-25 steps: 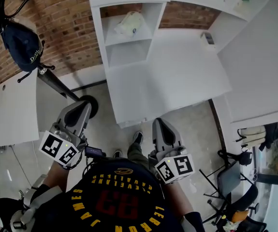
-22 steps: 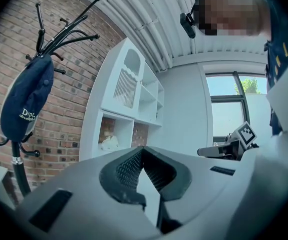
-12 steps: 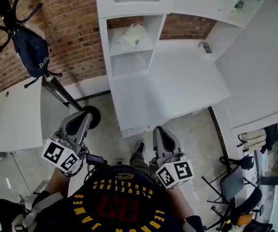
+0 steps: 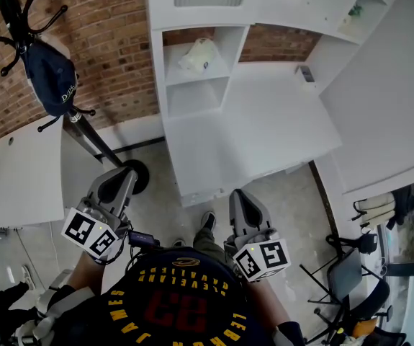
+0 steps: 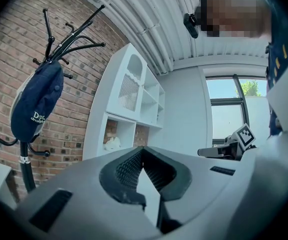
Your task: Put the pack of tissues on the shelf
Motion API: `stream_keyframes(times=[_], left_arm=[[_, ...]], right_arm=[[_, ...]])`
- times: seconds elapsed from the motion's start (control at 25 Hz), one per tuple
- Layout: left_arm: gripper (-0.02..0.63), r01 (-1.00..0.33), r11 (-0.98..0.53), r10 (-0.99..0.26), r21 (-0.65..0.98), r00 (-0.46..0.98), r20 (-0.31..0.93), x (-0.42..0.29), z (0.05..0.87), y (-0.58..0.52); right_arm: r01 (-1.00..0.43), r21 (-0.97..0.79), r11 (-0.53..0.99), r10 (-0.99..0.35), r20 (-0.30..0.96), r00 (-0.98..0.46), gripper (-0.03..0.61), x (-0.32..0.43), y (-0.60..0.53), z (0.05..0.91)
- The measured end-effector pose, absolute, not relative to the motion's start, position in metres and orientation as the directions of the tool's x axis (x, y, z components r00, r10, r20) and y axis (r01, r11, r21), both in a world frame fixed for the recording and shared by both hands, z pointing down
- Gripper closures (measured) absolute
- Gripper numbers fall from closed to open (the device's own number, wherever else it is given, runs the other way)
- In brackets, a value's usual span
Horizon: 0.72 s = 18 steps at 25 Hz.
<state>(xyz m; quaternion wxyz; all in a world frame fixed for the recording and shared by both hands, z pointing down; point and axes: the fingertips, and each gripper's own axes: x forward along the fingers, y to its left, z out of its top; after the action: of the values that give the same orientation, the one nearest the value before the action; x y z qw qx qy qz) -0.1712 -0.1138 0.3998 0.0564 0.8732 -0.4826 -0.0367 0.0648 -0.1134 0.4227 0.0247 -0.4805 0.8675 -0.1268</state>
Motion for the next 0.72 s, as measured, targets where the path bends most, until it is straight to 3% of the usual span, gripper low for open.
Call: stream_keyframes(times=[0.72], left_arm=[[0.611,-0.842,-0.52,-0.85,0.148,0.526,0.006,-0.1709,0.4045,-0.1084]], right_arm=[[-0.826,-0.223,0.518,-0.834,0.08,-0.545,0.571,0.0671,-0.1089,0.4183]])
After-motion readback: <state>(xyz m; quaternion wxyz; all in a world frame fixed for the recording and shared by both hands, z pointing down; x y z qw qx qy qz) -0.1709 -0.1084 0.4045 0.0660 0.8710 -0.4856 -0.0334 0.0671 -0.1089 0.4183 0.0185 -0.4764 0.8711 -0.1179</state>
